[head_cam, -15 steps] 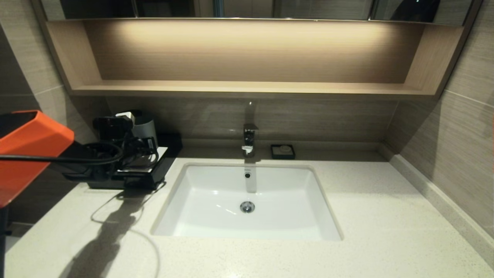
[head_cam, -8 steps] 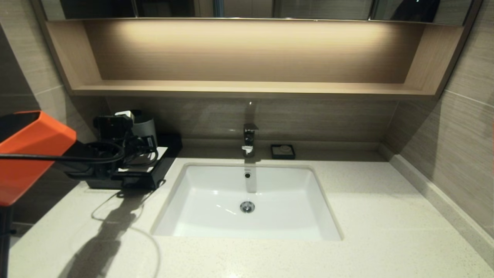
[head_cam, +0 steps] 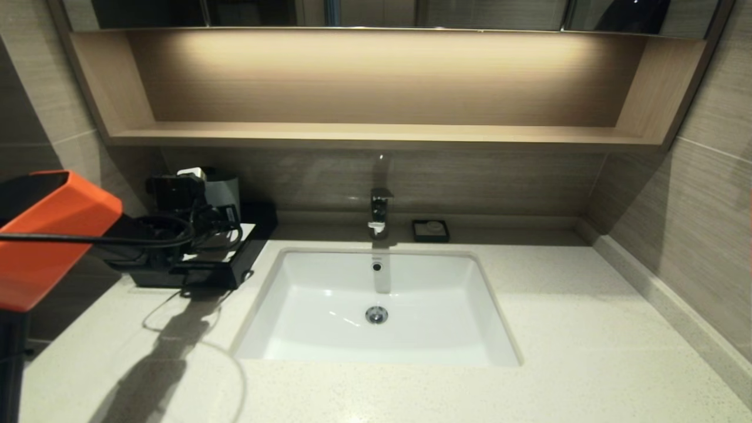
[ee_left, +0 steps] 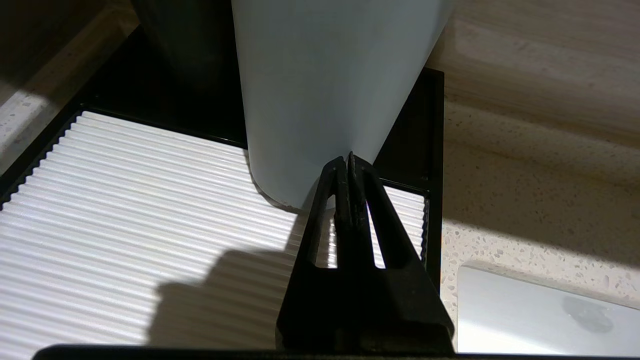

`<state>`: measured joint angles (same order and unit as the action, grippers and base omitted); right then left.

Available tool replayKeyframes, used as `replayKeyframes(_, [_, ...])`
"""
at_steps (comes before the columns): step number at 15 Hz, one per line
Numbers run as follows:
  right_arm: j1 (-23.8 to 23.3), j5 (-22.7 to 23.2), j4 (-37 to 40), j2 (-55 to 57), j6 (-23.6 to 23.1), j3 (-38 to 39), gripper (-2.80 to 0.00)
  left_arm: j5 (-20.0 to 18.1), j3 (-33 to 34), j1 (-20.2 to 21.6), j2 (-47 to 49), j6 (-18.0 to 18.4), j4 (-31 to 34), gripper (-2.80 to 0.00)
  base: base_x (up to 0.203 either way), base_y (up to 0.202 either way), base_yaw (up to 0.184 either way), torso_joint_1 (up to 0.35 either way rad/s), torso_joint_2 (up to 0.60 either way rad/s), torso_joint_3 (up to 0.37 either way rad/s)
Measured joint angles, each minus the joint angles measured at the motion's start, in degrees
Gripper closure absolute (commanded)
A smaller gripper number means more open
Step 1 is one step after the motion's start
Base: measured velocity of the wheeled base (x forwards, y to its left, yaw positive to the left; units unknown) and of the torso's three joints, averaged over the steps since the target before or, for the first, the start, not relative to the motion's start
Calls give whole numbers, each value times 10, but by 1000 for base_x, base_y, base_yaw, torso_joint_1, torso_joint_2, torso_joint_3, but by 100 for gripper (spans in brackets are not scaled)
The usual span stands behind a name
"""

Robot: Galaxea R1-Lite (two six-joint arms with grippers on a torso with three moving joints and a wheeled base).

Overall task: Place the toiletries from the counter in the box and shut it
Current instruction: Place the cup on the storage box

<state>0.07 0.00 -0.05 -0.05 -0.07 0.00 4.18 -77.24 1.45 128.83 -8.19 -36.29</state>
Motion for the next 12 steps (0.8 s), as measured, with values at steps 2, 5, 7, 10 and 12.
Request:
replayKeyframes(2, [0,0,0,0,0,0,0,0,-2,0,4,0,-1,0,0,0,0,0,0,0])
replayKeyframes(5, [0,0,0,0,0,0,0,0,-1,1,6,-3,-2,0,0,0,0,0,0,0])
replayKeyframes(7, [0,0,0,0,0,0,0,0,3,2,5,-3,-7,0,0,0,0,0,0,0])
replayKeyframes(10, [0,0,0,0,0,0,0,3,7,4,5,-3,-11,0,0,0,0,0,0,0])
replayKeyframes(12, [0,0,0,0,0,0,0,5,11,5,4,-3,-11,0,0,0,0,0,0,0])
